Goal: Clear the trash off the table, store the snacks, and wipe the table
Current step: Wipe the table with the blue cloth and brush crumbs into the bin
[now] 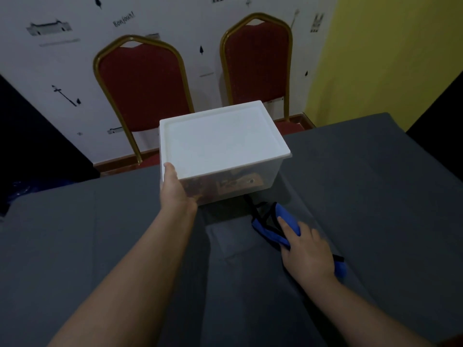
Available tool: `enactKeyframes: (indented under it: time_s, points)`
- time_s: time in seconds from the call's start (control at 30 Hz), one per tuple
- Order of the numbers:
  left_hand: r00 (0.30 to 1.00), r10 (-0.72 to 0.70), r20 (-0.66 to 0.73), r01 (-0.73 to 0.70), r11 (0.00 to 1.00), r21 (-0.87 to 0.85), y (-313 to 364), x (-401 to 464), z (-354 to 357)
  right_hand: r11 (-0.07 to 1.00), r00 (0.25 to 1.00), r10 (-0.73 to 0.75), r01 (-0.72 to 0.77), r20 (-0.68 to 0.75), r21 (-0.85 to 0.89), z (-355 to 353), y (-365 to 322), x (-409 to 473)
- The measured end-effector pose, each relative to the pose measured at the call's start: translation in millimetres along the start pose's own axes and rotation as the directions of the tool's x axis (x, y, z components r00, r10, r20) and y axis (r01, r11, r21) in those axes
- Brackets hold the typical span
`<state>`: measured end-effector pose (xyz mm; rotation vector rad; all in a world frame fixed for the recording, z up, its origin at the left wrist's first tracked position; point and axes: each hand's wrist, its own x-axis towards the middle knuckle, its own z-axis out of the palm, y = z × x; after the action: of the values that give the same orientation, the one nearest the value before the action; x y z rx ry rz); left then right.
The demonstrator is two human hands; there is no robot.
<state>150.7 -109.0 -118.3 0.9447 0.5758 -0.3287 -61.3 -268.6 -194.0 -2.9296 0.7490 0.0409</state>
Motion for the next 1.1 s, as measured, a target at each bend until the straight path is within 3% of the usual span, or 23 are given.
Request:
enactKeyframes:
  time_s: [0.17, 0.4, 0.5, 0.6, 0.73, 0.8, 0.9, 1.1]
  points:
    - [1.000, -0.024, 0.020, 0.024, 1.000, 0.016, 0, 0, -2, 0.999, 0.998, -0.026, 0.027, -0.055, 0.024, 4, -2, 1]
    - [0.999, -0.017, 0.028, 0.017, 1.000, 0.021, -2, 0, -4, 0.999, 0.999, 0.047, -0.047, -0.002, 0.021, -5, -8, -3]
    - [0.998, 0.045, 0.040, -0.050, 0.991, 0.125, 1, 1, -16, 0.998, 0.997, 0.070, -0.070, 0.015, 0.004, -6, -15, -4]
    - [0.984, 0.170, 0.056, -0.179, 0.917, 0.356, 7, -6, -41, 0.993, 0.992, 0.114, -0.114, 0.044, -0.008, -6, -27, -4]
    - [0.910, 0.385, 0.153, -0.388, 0.663, 0.641, 30, 5, -119, 0.989, 0.986, 0.150, -0.151, 0.067, 0.007, -6, -59, -7]
    - [0.867, 0.448, 0.219, -0.426, 0.437, 0.792, 51, 20, -169, 0.990, 0.988, 0.137, -0.138, 0.065, 0.007, -4, -91, -13]
    - [0.828, 0.500, 0.255, -0.368, 0.141, 0.919, 85, 32, -234, 0.998, 0.998, 0.057, -0.057, 0.039, 0.002, 6, -158, -26]
    - [0.858, 0.397, 0.327, -0.254, -0.226, 0.940, 149, 41, -329, 0.970, 0.965, -0.244, 0.242, 0.100, 0.033, 33, -314, -59]
